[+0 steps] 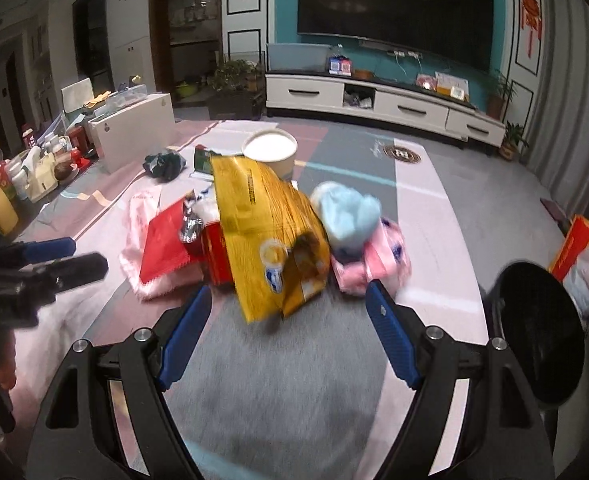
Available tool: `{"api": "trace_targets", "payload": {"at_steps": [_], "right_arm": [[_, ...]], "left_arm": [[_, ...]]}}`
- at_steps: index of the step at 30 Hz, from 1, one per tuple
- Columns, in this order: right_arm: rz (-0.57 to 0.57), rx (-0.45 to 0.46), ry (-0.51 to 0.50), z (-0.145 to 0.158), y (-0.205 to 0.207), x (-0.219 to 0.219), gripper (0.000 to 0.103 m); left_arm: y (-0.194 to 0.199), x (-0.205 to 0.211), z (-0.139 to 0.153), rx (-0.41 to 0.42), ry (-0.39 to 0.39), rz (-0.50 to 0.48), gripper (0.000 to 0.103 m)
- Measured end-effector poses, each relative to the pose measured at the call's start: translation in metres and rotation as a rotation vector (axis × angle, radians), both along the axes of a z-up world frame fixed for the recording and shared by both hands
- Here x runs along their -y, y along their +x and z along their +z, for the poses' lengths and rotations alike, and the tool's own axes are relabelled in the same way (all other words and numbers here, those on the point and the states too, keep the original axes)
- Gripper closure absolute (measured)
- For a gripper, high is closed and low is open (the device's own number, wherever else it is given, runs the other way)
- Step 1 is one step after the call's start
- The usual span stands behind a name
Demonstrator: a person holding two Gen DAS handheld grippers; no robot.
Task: Collect trash
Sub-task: 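Grasp the red snack bag with the left tool while the right tool grasps the yellow bag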
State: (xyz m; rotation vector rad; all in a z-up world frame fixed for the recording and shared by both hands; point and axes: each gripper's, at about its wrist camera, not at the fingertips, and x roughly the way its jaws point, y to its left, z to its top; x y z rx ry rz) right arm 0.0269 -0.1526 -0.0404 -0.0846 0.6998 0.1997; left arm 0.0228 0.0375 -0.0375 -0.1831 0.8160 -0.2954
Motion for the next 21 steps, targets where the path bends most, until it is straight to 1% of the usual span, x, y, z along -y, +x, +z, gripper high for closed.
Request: {"api": "trace_targets", "payload": {"at_steps": [3, 6, 8, 9, 10, 11, 12, 14, 17, 18, 19, 21], "right_arm": [[0.016, 0.000, 0.000, -0.003, 0.018, -0.006, 0.025], [0.029, 0.009, -0.011, -0.007, 0.033, -0.014, 0.025], [0.033, -0.002, -0.016, -0.012, 0.041, -0.016, 0.025], [0.033, -0.004, -0.018, -0.014, 0.042, -0.017, 0.036], [0.036, -0.007, -0.025, -0.015, 0.042, -0.018, 0.043], [0.038, -0.003, -0.029, -0.015, 0.041, -0.018, 0.048], [0.040, -0.004, -0.024, -0.014, 0.039, -0.017, 0.056], [0.051, -0.002, 0.001, -0.012, 0.034, -0.012, 0.065], [0.049, 0.038, 0.025, -0.001, 0.020, -0.003, 0.070], [0.046, 0.047, 0.037, 0.003, 0.017, -0.001, 0.070], [0.041, 0.060, 0.072, 0.010, 0.011, 0.006, 0.070], [0.021, 0.077, 0.116, 0.020, 0.001, 0.016, 0.070]], "left_arm": [[0.006, 0.000, -0.003, -0.004, -0.016, -0.011, 0.010], [0.010, -0.001, -0.005, -0.008, -0.014, -0.013, 0.010], [0.013, 0.000, -0.006, -0.008, -0.015, -0.021, 0.010], [0.015, 0.001, -0.005, -0.007, -0.015, -0.025, 0.010], [0.017, 0.002, -0.005, -0.006, -0.016, -0.031, 0.010], [0.018, 0.002, -0.005, -0.004, -0.017, -0.034, 0.010], [0.020, 0.004, -0.005, 0.001, -0.017, -0.040, 0.010], [0.022, 0.007, -0.004, 0.006, -0.019, -0.048, 0.010], [0.026, 0.015, -0.003, 0.013, -0.016, -0.065, 0.011], [0.028, 0.019, -0.003, 0.017, -0.005, -0.071, 0.013], [0.030, 0.021, -0.003, 0.019, 0.003, -0.073, 0.015], [0.033, 0.026, -0.004, 0.020, 0.026, -0.070, 0.021]]}}
